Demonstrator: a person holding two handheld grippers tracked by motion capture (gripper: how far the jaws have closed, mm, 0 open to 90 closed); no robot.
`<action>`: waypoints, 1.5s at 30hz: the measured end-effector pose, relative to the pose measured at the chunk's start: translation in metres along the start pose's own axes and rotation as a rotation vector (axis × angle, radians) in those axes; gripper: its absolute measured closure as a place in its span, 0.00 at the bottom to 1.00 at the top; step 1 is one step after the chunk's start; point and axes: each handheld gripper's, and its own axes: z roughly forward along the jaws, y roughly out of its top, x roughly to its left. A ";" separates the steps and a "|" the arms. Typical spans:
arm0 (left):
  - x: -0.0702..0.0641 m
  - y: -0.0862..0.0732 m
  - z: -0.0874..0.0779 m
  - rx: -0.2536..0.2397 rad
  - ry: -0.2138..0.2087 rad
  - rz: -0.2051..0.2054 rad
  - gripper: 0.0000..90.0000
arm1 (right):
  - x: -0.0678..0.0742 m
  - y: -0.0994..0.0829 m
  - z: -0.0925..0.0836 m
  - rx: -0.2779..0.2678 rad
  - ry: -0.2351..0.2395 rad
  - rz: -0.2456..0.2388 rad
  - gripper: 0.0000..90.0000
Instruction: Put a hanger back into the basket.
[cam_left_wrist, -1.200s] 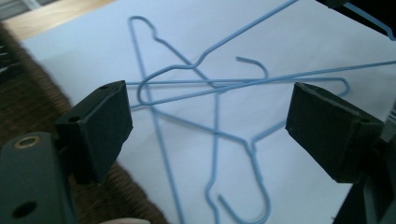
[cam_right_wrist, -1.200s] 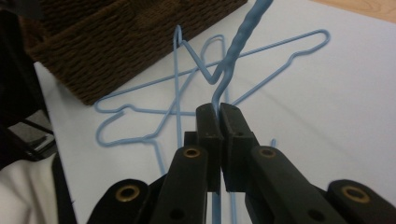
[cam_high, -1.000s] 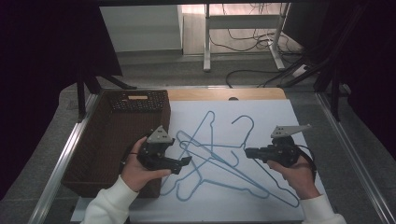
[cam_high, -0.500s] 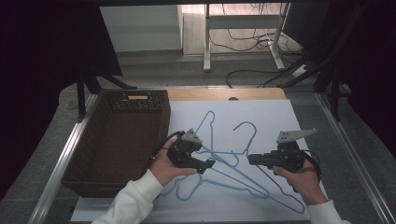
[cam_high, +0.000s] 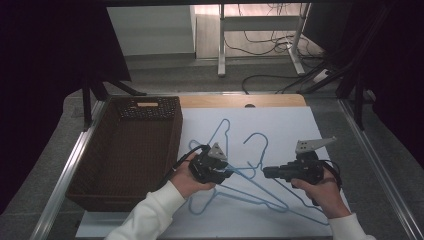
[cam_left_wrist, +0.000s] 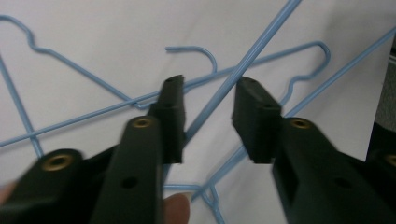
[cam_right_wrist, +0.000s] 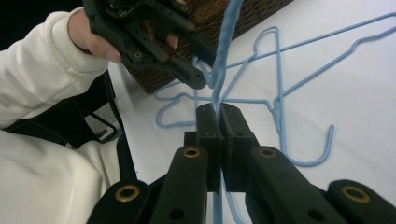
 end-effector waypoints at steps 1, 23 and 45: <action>-0.001 0.000 0.000 0.005 -0.005 0.013 0.80 | -0.001 0.000 0.000 -0.005 0.004 0.006 0.98; -0.002 -0.014 -0.027 0.003 -0.147 0.064 0.97 | -0.022 -0.003 0.020 0.069 -0.052 -0.028 0.78; 0.015 -0.016 -0.111 -0.273 -0.089 -0.052 0.97 | -0.042 -0.015 -0.037 -0.305 -0.168 0.088 0.60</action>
